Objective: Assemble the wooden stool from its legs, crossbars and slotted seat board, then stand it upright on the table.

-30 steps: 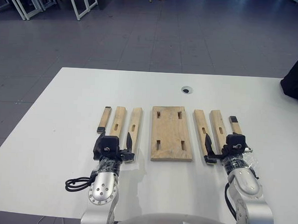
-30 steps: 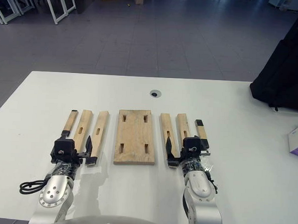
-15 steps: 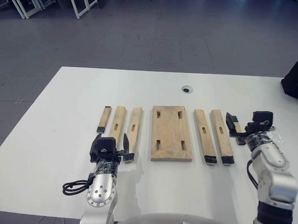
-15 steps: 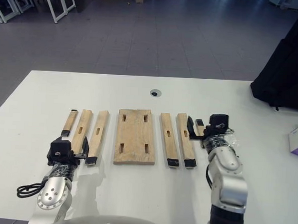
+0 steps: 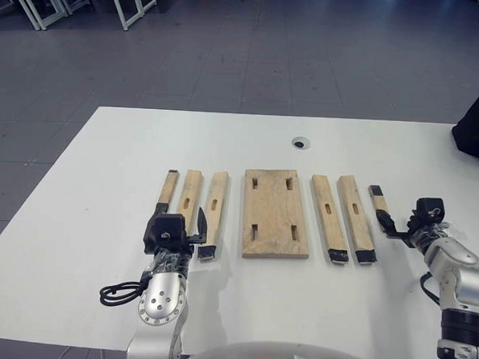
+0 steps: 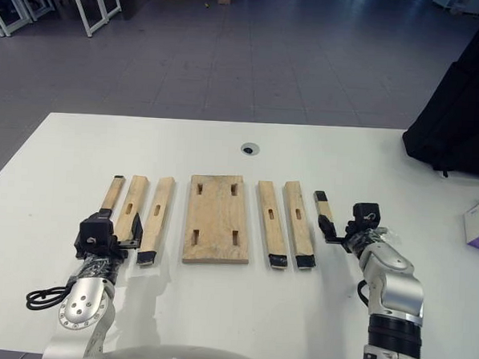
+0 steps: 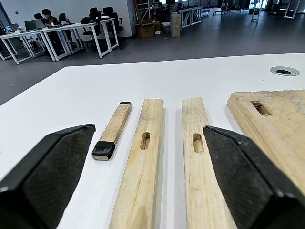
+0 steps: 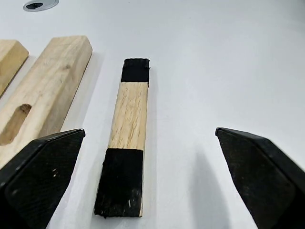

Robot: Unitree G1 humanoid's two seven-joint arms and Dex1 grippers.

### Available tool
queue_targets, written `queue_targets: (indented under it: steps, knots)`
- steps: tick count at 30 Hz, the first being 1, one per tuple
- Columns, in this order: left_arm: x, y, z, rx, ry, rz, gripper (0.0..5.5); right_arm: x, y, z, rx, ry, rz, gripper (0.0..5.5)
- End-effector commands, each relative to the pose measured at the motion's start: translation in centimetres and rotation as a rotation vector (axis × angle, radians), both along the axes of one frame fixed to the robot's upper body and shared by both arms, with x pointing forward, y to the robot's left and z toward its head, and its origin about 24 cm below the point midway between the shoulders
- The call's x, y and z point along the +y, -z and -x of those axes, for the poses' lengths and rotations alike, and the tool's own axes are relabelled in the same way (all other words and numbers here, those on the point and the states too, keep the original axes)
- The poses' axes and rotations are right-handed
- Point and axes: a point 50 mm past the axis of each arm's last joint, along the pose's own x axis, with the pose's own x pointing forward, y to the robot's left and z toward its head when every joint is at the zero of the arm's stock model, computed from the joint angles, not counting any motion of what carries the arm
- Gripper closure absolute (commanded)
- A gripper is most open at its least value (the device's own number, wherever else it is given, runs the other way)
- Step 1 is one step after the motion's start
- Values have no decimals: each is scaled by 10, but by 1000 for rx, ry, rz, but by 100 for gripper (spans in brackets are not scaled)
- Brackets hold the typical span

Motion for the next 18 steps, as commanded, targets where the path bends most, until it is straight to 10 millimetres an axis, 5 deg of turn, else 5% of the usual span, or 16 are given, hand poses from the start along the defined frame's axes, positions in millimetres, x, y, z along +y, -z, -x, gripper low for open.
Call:
queue_targets:
  steps: [1,5,10,18]
  knots:
    - [-1,3,-3,27,23,-11,129,1,19,11,74,-22,24,44]
    - [-3,5,-3,31,41,0,129,-5,41,21,167,15,11,70]
    - [-6,7,-3,33,54,12,129,-2,64,34,258,68,-94,166]
    - [-9,7,0,41,39,20,129,-2,85,58,345,-9,4,318]
